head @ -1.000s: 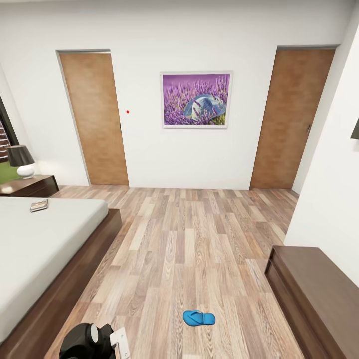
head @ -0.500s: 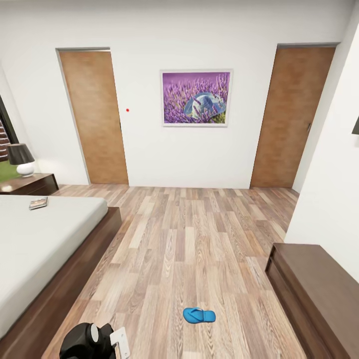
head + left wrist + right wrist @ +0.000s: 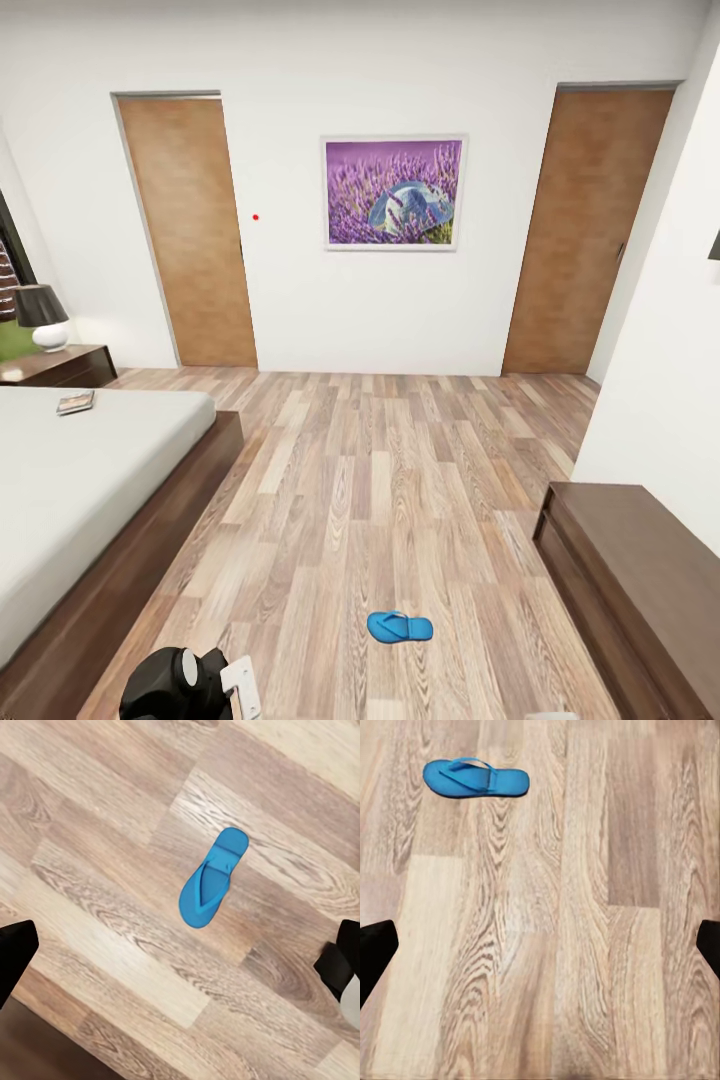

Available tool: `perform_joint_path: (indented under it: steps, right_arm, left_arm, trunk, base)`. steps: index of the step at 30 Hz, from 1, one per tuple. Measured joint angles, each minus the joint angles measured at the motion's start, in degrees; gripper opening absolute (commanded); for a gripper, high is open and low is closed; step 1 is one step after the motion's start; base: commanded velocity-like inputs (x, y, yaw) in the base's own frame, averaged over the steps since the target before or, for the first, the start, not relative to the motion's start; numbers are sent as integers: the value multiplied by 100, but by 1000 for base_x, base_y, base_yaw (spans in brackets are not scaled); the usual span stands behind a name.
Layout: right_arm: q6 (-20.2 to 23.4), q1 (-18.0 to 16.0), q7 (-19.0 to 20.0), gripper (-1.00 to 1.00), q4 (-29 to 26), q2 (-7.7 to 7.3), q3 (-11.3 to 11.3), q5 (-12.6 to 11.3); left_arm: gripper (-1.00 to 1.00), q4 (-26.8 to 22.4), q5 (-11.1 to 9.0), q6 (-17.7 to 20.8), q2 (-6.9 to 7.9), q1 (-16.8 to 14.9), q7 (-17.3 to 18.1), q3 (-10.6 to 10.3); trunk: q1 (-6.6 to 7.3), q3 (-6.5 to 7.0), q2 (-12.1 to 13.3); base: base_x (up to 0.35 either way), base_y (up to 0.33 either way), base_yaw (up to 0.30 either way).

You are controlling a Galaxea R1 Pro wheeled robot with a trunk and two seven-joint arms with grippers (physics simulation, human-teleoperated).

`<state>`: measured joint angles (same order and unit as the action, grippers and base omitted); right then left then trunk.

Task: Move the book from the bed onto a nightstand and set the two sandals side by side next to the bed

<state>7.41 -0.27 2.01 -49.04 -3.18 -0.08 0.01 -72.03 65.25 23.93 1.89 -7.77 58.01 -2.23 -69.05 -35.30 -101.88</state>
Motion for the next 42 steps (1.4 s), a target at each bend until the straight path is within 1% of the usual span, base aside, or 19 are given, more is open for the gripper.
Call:
perform_joint_path:
  steps: [2, 3, 6, 10, 12, 13, 14, 15, 16, 18, 19, 21, 24, 25, 27, 29, 31, 36, 42]
  right_arm:
    - [793, -1, 9, 100, -317, -24, -7, 1]
    - [1324, -4, 14, 100, -513, -27, -10, 2]
    - [2256, -31, 26, 100, -1000, -2, -9, -6]
    - [2636, -207, 136, 100, -1390, 31, 12, -23]
    - [2710, -273, 501, 100, -1522, 35, 18, -65]
    - [2748, -305, 1305, 100, -1593, 30, 22, -197]
    - [2754, -314, 1703, 100, -1608, 28, 22, -251]
    - [2760, -326, 2535, 100, -1624, 23, 21, -383]
    - [2758, -329, 2990, 100, -1629, 16, 20, -435]
    - [2772, -337, 4494, 100, -1647, -12, 5, -584]
    - [2781, -338, 4986, 100, -1652, -22, -8, -648]
    - [2786, -340, 5430, 100, -1661, -35, -26, -701]
    - [2785, -341, 5703, 100, -1668, -103, -61, -724]
    - [2785, -341, 5758, 100, -1669, -176, -110, -727]
    - [2785, -340, 5807, 100, -1670, -361, -317, -729]
    - [2788, -341, 5839, 100, -1671, -546, -643, -730]
    - [2792, -345, 5855, 100, -1671, -636, -944, -732]
    - [2795, -343, 5859, 100, -1670, -680, -1215, -734]
    - [2795, -343, 5854, 100, -1668, -696, -1335, -734]
  left_arm:
    - [100, -3, 0, 20, 0, -1, 0, 0]
    - [100, -4, -4, 56, 0, -1, 0, 0]
    - [100, -5, -18, 192, -9, -1, -3, -4]
    - [100, -17, -32, 288, -15, -1, -6, -8]
    - [100, -52, -35, 309, -16, -1, -4, -8]
    - [100, -107, -37, 320, -17, -2, -3, -9]
    - [100, -123, -38, 323, -17, -1, -3, -9]
    - [100, -144, -38, 327, -17, -1, -2, -9]
    - [100, -152, -39, 328, -17, -1, -2, -9]
    - [100, -166, -39, 331, -17, -1, -2, -9]
    - [100, -172, -39, 332, -17, -1, -2, -9]
    - [100, -173, -39, 336, -17, -1, -2, -9]
    - [100, -176, -39, 340, -17, 1, -2, -9]
    - [100, -177, -39, 345, -17, 0, -2, -9]
    - [100, -179, -40, 356, -24, 0, -2, -9]
    - [100, -181, -41, 364, -76, -1, -2, -10]
    - [100, -184, -40, 367, -133, 0, -2, -10]
    - [100, -189, -42, 371, -166, -1, -3, -13]
    - [100, -380, -43, 373, -171, -1, -4, -14]
  trunk:
    - [-44, -36, -80]
    - [-66, -54, -120]
    - [-132, -108, -241]
    - [-220, -180, -401]
    - [-264, -215, -481]
    - [-286, -233, -521]
    - [-308, -251, -562]
    - [-330, -269, -602]
    - [-352, -287, -642]
    - [-396, -323, -722]
    - [-417, -341, -762]
    - [-461, -377, -843]
    - [-527, -431, -963]
    - [-549, -449, -1003]
    - [-593, -485, -1083]
    - [-637, -521, -1163]
    - [-681, -557, -1244]
    - [-791, -647, -1444]
    - [-923, -754, -1685]
  base:
    - [0, 0, 0]
    - [0, 0, 0]
    - [0, 0, 0]
    - [0, 0, 0]
    - [0, 0, 0]
    - [0, 0, 0]
    - [0, 0, 0]
    - [0, 0, 0]
    - [0, 0, 0]
    - [0, 0, 0]
    - [0, 0, 0]
    - [0, 0, 0]
    - [0, 0, 0]
    - [0, 0, 0]
    - [0, 0, 0]
    - [0, 0, 0]
    - [0, 0, 0]
    - [0, 0, 0]
    - [0, 0, 0]
